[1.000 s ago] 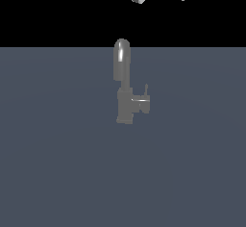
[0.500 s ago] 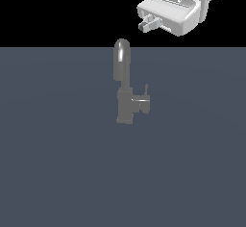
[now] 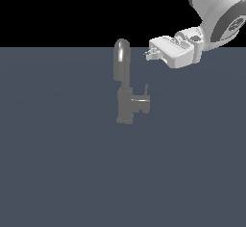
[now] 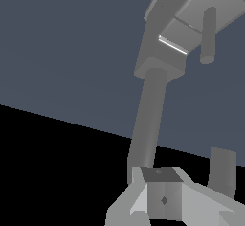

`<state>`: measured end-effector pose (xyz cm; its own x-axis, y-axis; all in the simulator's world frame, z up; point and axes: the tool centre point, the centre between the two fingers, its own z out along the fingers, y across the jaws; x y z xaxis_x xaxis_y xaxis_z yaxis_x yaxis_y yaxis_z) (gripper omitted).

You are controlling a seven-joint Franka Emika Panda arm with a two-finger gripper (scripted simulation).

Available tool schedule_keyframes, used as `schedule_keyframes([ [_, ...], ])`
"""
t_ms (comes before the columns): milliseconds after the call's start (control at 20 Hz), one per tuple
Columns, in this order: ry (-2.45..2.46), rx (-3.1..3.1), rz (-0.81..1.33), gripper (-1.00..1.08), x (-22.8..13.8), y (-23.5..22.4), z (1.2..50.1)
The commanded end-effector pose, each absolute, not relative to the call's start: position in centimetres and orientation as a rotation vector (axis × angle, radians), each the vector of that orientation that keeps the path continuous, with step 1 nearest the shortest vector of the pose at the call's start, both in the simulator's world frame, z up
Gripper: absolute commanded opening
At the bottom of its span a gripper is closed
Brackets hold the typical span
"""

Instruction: Turn on the faucet by rotating a designated handle.

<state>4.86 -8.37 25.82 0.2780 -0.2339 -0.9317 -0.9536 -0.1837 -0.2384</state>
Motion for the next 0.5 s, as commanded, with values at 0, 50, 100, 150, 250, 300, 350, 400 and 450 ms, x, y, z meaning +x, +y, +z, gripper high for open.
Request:
schedule_keyframes([
  [0, 1.151, -1.519, 1.012, -1.00, 5.5, -8.8, 23.6],
  [50, 1.165, -1.479, 1.023, -1.00, 5.7, -8.9, 22.7],
  [100, 1.178, -1.440, 1.033, -1.00, 5.9, -9.0, 21.8],
  [150, 1.190, -1.403, 1.043, -1.00, 6.0, -9.1, 21.0],
  [250, 1.211, -1.334, 1.059, -1.00, 6.2, -9.2, 19.5],
  [300, 1.221, -1.303, 1.066, -1.00, 6.3, -9.3, 18.8],
  [350, 1.229, -1.273, 1.073, -1.00, 6.3, -9.3, 18.2],
  [400, 1.237, -1.246, 1.079, -1.00, 6.4, -9.3, 17.6],
  [450, 1.244, -1.221, 1.084, -1.00, 6.4, -9.3, 17.0],
])
